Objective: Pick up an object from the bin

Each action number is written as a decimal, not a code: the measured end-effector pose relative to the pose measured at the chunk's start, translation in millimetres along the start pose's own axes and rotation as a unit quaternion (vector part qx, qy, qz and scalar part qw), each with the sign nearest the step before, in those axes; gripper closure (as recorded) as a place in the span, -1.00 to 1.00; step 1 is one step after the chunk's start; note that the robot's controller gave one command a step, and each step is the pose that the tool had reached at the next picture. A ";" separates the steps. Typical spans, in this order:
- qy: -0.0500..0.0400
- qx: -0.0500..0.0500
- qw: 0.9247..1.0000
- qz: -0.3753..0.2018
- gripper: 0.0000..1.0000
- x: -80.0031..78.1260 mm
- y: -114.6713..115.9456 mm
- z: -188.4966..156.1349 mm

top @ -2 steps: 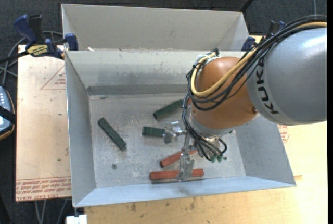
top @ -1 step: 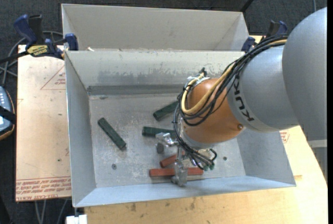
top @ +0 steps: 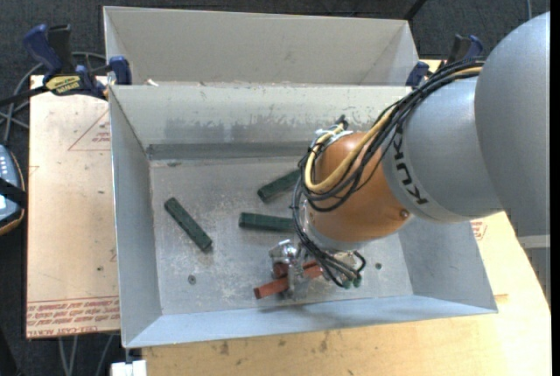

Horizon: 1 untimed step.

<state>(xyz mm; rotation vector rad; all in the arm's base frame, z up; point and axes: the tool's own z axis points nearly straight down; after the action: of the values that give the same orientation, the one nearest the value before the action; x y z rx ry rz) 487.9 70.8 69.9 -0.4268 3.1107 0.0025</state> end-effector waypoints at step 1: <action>-0.002 0.001 0.932 -0.363 1.00 -1.4 -25.1 -0.5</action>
Offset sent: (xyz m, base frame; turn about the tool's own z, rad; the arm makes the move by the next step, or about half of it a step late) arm 0.0066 -0.0243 0.0001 -0.7463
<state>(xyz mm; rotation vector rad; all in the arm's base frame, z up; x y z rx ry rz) 496.1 47.0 70.4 -1.5237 2.7402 -0.0001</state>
